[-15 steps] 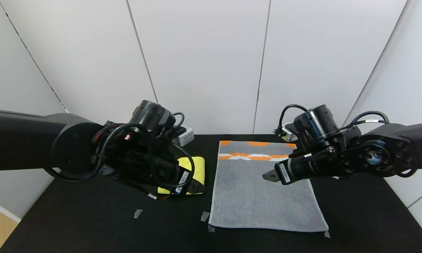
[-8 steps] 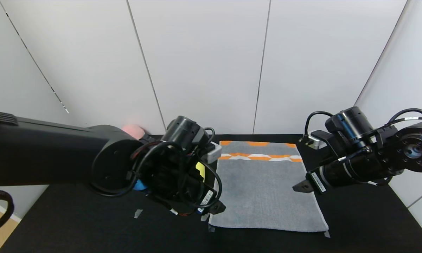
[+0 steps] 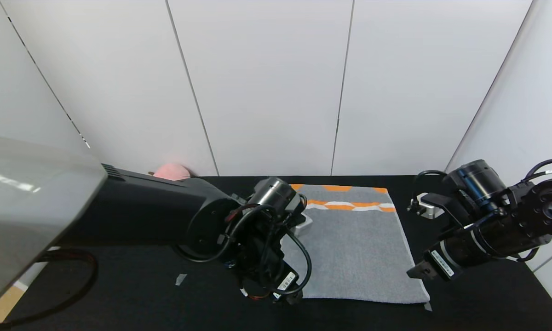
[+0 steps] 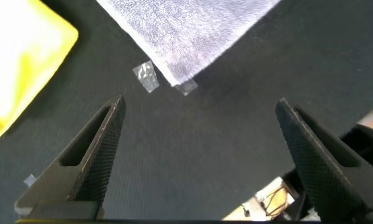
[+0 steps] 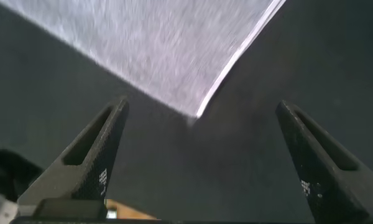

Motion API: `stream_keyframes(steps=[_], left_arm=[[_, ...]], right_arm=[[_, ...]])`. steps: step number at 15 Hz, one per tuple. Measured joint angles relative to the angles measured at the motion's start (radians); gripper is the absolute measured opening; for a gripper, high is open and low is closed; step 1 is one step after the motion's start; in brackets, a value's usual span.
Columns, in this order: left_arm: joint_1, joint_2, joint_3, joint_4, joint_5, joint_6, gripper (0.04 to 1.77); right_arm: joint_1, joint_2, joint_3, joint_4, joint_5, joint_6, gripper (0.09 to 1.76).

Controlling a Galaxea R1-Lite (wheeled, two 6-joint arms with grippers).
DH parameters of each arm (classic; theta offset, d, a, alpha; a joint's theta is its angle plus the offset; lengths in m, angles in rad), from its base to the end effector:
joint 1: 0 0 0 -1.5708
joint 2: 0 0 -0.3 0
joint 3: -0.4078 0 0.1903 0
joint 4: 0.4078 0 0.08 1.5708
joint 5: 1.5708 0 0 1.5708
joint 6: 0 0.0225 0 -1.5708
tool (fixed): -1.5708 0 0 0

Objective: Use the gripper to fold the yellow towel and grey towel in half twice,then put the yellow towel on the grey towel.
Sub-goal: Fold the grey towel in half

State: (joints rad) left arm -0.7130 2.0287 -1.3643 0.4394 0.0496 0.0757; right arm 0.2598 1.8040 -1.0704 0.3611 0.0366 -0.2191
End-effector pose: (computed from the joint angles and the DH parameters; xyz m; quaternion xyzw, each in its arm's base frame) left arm 0.2752 -0.2365 0.1293 0.2254 0.4758 -0.2955 0.7972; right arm 0.2864 0.0770 0.1399 -0.1499 0.5003 0.1819 0.8331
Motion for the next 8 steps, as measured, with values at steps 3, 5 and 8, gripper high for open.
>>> stream_keyframes(steps=[3, 5, 8], left_arm=[[-0.002, 0.051, -0.015, 0.0, 0.026, 0.004, 1.72], [-0.003, 0.079, -0.02, -0.005, 0.044, 0.011, 1.72], [-0.003, 0.117, -0.025, -0.011, 0.077, 0.011, 1.72]], right_arm=[[-0.009, 0.024, 0.021, 0.003, 0.001, -0.031, 1.7], [-0.012, 0.046, 0.036, 0.0, 0.0, -0.039, 1.7], [-0.013, 0.075, 0.054, -0.007, -0.005, -0.038, 1.7]])
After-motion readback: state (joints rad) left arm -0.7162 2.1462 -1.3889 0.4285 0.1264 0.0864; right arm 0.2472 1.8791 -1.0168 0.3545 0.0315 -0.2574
